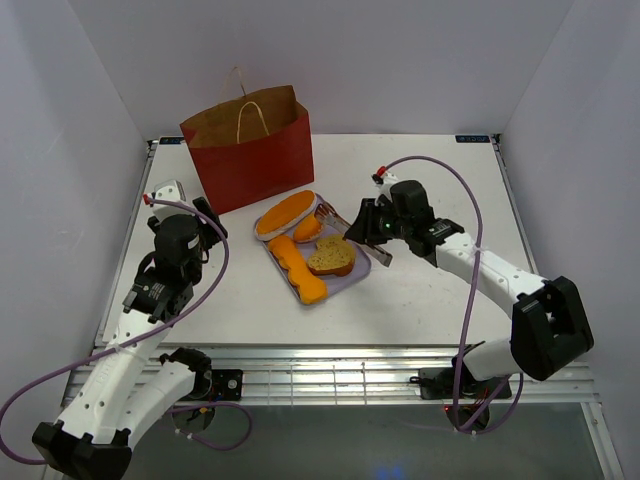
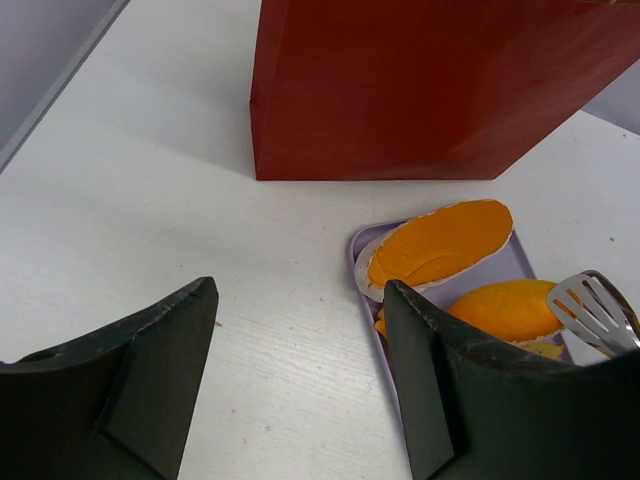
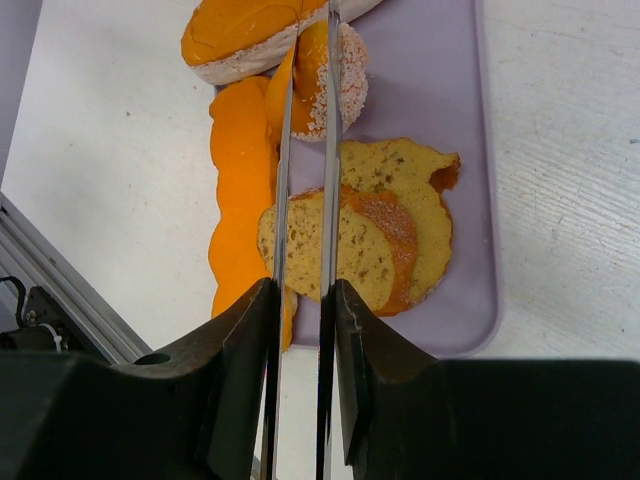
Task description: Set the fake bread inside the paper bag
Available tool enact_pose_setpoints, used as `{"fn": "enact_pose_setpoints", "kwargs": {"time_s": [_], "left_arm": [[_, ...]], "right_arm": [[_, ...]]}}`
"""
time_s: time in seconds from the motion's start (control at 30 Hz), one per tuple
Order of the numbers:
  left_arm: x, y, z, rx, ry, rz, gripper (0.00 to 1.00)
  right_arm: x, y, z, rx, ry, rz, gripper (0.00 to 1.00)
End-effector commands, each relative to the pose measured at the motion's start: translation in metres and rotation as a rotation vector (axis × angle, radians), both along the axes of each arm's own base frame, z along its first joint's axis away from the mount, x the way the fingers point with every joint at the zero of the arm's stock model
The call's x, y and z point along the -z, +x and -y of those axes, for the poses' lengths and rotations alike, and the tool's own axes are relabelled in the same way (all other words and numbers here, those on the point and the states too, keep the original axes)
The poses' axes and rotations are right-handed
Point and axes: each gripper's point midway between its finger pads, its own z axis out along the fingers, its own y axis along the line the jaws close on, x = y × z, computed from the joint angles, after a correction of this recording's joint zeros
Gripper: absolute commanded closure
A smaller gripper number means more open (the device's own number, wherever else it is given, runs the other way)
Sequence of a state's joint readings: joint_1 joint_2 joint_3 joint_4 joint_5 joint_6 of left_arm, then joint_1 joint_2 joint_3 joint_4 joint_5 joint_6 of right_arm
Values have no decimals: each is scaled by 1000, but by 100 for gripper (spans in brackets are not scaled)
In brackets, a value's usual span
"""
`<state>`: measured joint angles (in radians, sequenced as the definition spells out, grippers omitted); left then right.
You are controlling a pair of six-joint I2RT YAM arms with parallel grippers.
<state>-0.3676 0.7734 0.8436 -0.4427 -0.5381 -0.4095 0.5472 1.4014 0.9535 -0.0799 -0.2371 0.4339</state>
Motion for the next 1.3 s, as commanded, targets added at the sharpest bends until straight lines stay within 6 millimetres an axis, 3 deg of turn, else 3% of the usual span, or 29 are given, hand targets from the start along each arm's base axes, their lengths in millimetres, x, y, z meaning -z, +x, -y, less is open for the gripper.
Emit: {"fn": "enact_pose_setpoints", "kwargs": {"time_s": [0.0,0.13,0.3,0.37,0.4,0.7,0.93,0.97,1.03,1.07,1.27], "left_arm": [[0,-2,-2,-2,-8,8,22],[0,-2,-2,-6,-8,9,21],[-1,-3,-3,-4,-9,13,21],[-3,-4,-1,6,-12,18,3],[-4,-4,0,17,-3,21,2],[-12,-6,6,71,-5,58,2],[-11,-6,4,56,1,55,2],[-11,-6,3,53,1,56,2],[-10,-6,1,40,1,55,2],[-10,-6,0,34,2,55,2],[-5,-4,-12,-43,16,43,2]], "right_arm": [[-37,3,-4,-17,58,87,70],[-47,0,-3,-21,64,106,70],[-75,5,-5,-31,74,151,70],[-83,7,-6,-39,71,164,70],[-93,10,-7,-38,80,182,70],[-135,17,-16,-65,109,250,70],[-189,20,-22,-85,150,336,70],[-204,20,-23,-95,168,359,70],[-215,22,-28,-106,183,371,69],[-232,21,-31,-116,206,397,69],[-266,32,-57,-173,266,443,69]]}}
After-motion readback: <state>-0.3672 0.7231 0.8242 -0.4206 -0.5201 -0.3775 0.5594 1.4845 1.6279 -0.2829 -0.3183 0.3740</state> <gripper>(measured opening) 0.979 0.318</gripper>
